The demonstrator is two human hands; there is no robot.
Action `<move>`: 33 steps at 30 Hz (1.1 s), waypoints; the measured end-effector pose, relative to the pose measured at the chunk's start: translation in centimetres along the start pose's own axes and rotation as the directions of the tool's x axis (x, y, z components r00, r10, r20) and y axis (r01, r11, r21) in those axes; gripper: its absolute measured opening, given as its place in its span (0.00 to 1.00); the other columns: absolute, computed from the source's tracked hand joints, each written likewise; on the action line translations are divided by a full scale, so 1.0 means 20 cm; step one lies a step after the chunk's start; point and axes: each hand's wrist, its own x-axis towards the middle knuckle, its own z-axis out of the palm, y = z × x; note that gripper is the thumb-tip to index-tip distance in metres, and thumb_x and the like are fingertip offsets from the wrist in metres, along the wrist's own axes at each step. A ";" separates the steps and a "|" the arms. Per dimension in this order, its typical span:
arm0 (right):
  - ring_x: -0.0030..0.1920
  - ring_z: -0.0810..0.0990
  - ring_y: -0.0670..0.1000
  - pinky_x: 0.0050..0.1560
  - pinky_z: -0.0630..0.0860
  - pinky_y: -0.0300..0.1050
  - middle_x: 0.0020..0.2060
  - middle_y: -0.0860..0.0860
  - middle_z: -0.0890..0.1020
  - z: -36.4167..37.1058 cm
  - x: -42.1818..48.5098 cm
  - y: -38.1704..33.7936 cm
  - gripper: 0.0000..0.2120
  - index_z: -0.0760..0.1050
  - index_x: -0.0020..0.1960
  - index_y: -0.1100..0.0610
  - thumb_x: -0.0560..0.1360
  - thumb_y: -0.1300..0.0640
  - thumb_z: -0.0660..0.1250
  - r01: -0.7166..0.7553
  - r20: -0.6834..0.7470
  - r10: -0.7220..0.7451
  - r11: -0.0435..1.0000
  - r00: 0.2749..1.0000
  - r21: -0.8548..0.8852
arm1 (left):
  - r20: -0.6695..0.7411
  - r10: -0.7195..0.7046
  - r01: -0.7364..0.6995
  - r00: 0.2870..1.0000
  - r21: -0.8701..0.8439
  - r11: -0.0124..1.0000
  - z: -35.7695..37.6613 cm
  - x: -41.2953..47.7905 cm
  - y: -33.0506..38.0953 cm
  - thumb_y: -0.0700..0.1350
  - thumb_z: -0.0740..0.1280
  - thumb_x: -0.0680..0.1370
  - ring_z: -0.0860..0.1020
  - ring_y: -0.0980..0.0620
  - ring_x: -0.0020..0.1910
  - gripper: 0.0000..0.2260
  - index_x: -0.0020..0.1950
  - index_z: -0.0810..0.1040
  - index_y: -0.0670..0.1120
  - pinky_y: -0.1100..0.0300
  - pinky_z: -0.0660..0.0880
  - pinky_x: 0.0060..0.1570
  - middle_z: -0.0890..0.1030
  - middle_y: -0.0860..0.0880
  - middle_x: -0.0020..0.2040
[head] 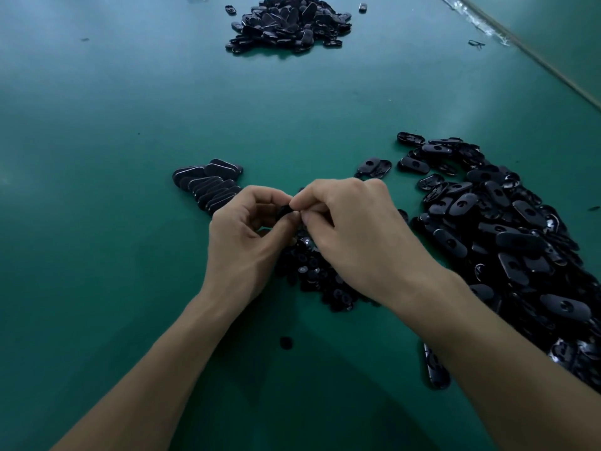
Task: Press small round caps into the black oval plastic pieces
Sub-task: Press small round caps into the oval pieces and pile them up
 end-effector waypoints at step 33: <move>0.38 0.83 0.40 0.45 0.80 0.36 0.36 0.44 0.85 -0.06 0.06 0.15 0.06 0.84 0.48 0.50 0.74 0.60 0.74 0.062 0.012 -0.066 0.974 0.998 0.219 | 0.116 -0.132 0.160 0.985 -0.288 0.944 0.00 0.01 0.00 0.32 0.71 0.75 0.84 0.53 0.36 0.07 0.49 0.81 0.42 0.64 0.80 0.40 0.86 0.47 0.40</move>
